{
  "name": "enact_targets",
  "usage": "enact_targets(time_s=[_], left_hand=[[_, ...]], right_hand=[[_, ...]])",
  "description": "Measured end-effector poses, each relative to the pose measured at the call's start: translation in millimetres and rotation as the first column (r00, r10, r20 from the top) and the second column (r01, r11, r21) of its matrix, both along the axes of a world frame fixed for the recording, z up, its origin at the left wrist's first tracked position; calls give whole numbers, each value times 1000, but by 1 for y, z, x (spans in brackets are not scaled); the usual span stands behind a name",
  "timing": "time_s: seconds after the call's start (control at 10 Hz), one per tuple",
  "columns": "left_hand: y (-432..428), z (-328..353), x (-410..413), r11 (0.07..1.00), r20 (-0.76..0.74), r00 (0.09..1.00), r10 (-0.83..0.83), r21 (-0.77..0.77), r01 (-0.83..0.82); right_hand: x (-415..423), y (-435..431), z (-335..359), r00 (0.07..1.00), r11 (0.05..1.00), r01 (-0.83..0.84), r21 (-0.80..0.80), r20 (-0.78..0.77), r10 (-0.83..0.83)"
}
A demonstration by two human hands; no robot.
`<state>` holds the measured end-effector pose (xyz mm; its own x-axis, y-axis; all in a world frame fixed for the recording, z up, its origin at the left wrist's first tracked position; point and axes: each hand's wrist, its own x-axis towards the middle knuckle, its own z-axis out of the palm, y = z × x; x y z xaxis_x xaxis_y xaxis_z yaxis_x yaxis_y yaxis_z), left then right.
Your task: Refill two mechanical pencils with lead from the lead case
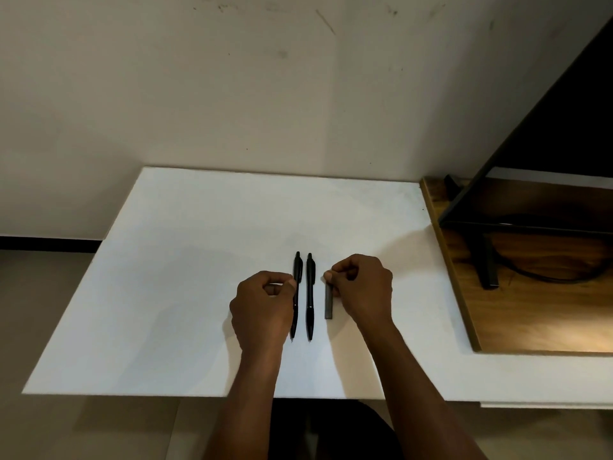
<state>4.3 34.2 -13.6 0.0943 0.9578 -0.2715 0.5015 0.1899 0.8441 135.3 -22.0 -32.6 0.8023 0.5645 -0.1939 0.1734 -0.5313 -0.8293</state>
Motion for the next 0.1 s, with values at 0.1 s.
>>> enact_targets(time_s=[0.1], left_hand=[[-2, 1, 0, 1000, 8, 1000, 30, 2, -31]], right_hand=[[-2, -1, 3, 999, 999, 39, 38, 18, -40]])
